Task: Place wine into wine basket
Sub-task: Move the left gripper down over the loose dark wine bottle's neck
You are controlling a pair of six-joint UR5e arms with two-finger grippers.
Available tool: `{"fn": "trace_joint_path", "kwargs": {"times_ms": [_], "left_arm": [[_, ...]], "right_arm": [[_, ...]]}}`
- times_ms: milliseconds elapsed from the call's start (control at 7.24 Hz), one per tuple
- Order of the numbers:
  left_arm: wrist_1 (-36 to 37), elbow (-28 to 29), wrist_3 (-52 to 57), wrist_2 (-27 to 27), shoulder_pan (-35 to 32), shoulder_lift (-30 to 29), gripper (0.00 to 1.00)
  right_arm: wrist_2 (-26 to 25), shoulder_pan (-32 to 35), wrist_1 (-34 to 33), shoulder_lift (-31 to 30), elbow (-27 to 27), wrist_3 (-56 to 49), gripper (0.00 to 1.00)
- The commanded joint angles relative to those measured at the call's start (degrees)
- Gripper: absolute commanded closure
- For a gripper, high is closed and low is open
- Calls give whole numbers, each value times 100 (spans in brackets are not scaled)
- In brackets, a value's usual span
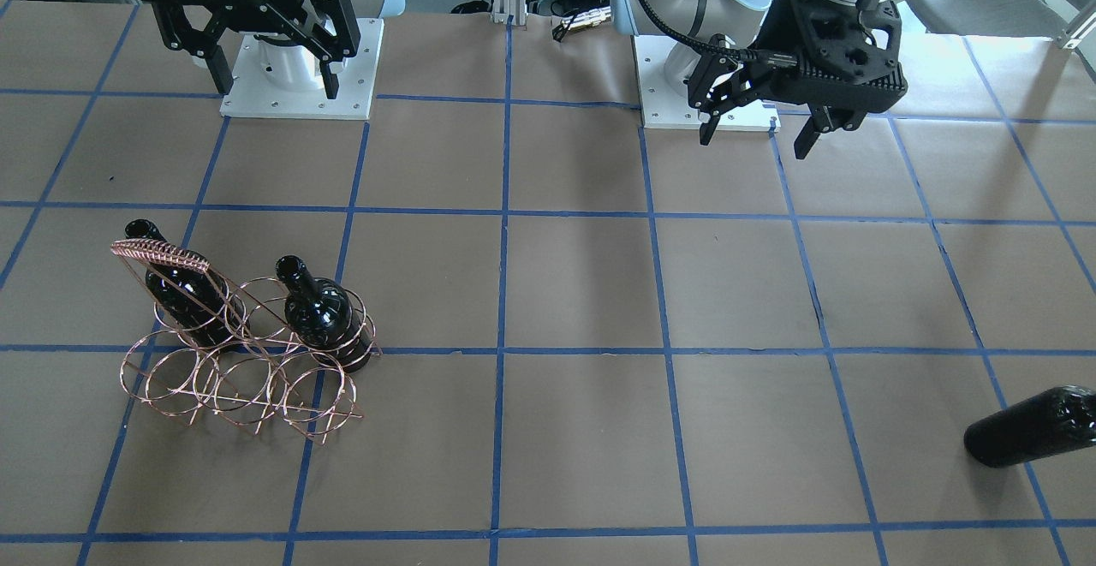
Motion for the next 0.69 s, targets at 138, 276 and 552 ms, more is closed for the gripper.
{"fn": "trace_joint_path", "kwargs": {"times_ms": [138, 276, 552], "left_arm": [[-5, -75, 0, -6, -1, 21, 0], [-5, -84, 8, 20, 7, 21, 0], [-22, -84, 17, 29, 25, 3, 0]], "right_arm": [[-9, 21, -31, -6, -6, -12, 1], [-9, 4, -31, -15, -6, -38, 1], [-17, 4, -22, -41, -6, -47, 1]]}}
